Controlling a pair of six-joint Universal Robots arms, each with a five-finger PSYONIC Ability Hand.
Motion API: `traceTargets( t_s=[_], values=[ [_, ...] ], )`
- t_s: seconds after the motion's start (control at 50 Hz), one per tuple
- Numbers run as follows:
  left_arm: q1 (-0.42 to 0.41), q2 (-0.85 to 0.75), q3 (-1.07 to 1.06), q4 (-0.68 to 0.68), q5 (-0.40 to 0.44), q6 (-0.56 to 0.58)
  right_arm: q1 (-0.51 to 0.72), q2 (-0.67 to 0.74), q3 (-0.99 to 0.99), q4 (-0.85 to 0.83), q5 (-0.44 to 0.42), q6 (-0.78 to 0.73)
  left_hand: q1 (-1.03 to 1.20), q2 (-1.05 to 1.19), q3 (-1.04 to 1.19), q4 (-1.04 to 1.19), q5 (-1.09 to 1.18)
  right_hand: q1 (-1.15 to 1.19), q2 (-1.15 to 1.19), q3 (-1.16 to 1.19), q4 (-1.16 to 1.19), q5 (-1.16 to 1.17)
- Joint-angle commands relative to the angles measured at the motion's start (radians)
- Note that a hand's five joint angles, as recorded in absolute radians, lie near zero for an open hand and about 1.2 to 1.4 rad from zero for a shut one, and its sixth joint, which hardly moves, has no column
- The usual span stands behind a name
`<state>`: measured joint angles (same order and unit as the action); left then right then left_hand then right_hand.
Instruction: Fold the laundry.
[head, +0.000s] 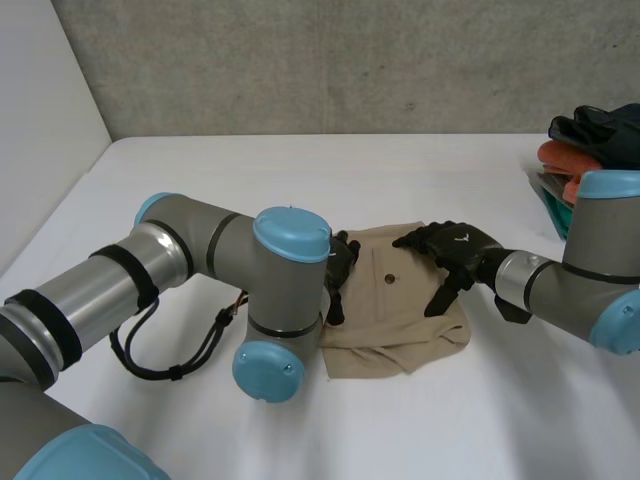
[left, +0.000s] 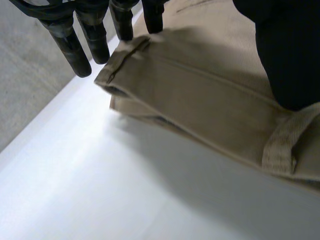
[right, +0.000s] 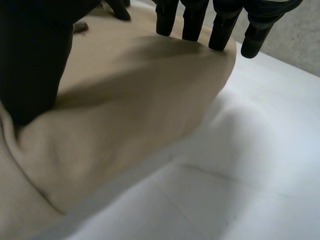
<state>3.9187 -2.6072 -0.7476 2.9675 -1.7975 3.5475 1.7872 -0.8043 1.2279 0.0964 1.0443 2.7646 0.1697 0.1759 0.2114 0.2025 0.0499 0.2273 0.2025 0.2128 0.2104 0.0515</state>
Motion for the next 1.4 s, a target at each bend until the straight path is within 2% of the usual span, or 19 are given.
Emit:
traceTargets(
  t_s=[0.02,0.12,0.18,0.26,0.34,0.44,0.54,0.6,0.74,0.84,0.98,1.32,1.4],
  values=[
    [-0.022,0.036,-0.002,-0.067,-0.006,-0.004,0.001,0.011,-0.033,0.002,0.082,-0.092,0.02,0.014,-0.021,-0.013,-0.034,-0.053,-0.028,-0.038,-0.036,-0.051],
    [-0.045,0.128,-0.016,-0.074,0.0,-0.009,0.008,-0.091,-0.005,0.002,0.088,-0.096,0.012,0.005,-0.03,-0.021,-0.043,-0.053,-0.028,-0.038,-0.036,-0.051],
    [-0.048,0.2,-0.039,-0.074,0.01,-0.033,0.012,-0.205,0.051,-0.012,0.094,-0.091,0.009,0.002,-0.033,-0.024,-0.046,-0.053,-0.028,-0.038,-0.036,-0.051],
    [-0.041,0.32,-0.105,-0.068,0.061,-0.094,0.014,-0.315,0.169,-0.064,0.117,-0.086,0.009,0.002,-0.033,-0.024,-0.046,-0.053,-0.028,-0.038,-0.036,-0.051],
    [-0.013,0.418,-0.173,-0.062,0.147,-0.163,0.017,-0.482,0.44,-0.211,0.106,-0.083,0.009,0.002,-0.033,-0.024,-0.046,-0.053,-0.028,-0.038,-0.036,-0.051],
    [0.05,0.484,-0.248,-0.062,0.256,-0.243,0.026,-0.556,0.706,-0.415,0.059,-0.099,0.014,0.008,-0.027,-0.018,-0.04,-0.053,-0.028,-0.038,-0.036,-0.051],
    [0.091,0.493,-0.298,-0.062,0.334,-0.308,0.073,-0.535,0.855,-0.601,0.014,-0.105,0.029,0.023,-0.013,-0.004,-0.026,-0.053,-0.028,-0.038,-0.036,-0.051],
    [0.096,0.49,-0.309,-0.061,0.336,-0.311,0.087,-0.48,0.881,-0.693,0.023,-0.131,0.029,0.023,-0.013,-0.004,-0.026,-0.053,-0.028,-0.038,-0.036,-0.051],
    [0.094,0.486,-0.315,-0.056,0.336,-0.312,0.089,-0.348,0.834,-0.794,0.026,-0.226,0.029,0.023,-0.013,-0.004,-0.026,-0.053,-0.028,-0.038,-0.036,-0.051],
    [0.094,0.492,-0.334,-0.019,0.334,-0.312,0.089,-0.277,0.772,-0.81,0.031,-0.252,0.032,0.026,-0.01,-0.001,-0.023,-0.053,-0.028,-0.038,-0.036,-0.051],
    [0.091,0.495,-0.364,0.008,0.333,-0.311,0.095,-0.227,0.717,-0.839,0.046,-0.254,0.038,0.032,-0.004,0.005,-0.017,0.192,0.217,0.207,0.209,0.194],
    [0.093,0.515,-0.381,0.008,0.333,-0.312,0.156,-0.17,0.565,-0.834,0.115,-0.218,0.041,0.035,-0.001,0.008,-0.014,0.195,0.22,0.21,0.212,0.197],
    [0.094,0.518,-0.391,0.01,0.333,-0.312,0.161,-0.139,0.513,-0.831,0.121,-0.191,0.044,0.038,0.002,0.011,-0.011,0.292,0.316,0.306,0.309,0.293]
  ],
)
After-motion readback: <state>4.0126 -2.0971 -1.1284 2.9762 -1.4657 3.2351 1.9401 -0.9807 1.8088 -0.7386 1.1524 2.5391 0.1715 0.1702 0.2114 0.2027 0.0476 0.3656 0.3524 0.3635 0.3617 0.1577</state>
